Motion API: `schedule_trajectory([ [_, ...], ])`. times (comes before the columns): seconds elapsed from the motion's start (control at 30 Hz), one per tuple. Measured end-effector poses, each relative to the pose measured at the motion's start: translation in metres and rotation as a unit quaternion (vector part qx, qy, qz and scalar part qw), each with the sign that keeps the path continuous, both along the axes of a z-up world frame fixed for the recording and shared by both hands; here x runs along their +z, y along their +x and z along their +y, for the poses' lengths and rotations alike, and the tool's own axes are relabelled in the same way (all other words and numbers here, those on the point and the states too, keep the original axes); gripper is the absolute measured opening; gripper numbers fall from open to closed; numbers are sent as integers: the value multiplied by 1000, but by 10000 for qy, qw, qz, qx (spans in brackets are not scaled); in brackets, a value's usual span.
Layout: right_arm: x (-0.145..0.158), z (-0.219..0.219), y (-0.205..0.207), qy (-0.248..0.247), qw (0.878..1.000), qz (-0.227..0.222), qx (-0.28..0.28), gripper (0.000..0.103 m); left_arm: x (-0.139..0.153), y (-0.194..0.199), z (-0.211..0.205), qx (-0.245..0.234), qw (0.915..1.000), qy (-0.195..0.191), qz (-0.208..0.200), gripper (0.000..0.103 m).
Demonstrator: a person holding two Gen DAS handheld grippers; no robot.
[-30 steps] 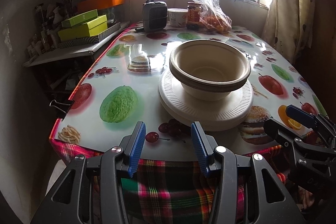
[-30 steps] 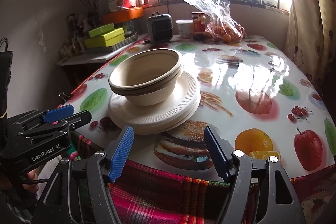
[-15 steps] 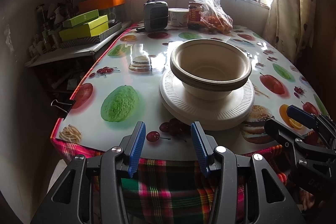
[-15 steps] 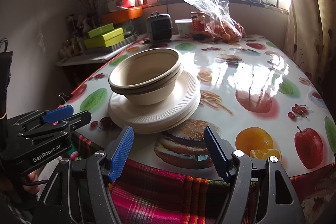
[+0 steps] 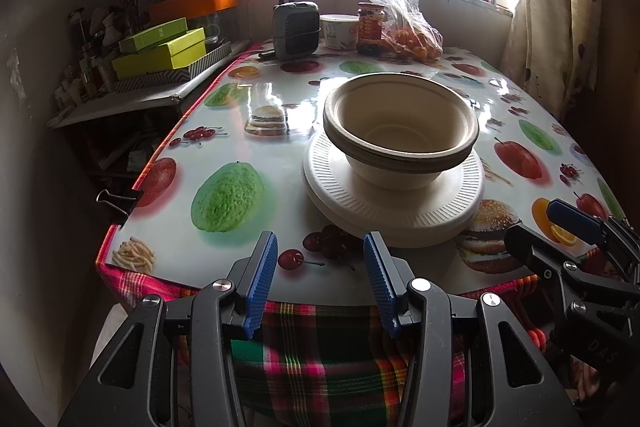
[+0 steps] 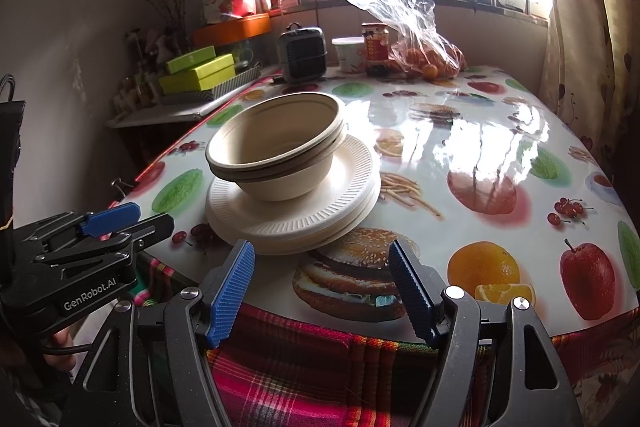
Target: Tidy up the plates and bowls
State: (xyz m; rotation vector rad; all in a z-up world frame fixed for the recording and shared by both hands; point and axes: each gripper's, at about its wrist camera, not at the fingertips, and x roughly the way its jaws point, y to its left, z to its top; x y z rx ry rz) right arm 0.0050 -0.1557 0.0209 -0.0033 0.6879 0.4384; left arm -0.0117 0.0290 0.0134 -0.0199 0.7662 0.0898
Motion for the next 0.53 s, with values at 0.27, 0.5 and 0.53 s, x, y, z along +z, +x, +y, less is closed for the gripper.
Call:
schedule_trajectory([
  [0.27, 0, 0, 1, 2, 10000, 7, -4, 70, -2, 1, 0, -35, 10000, -37, 5, 46],
  [0.5, -2, -1, 2, 9, 10000, 24, -27, 70, -2, 3, 3, -8, 10000, -45, 39, 46],
  [0.53, -2, -2, 2, 12, 10000, 26, -27, 70, -3, 5, 3, -11, 10000, -50, 47, 46],
])
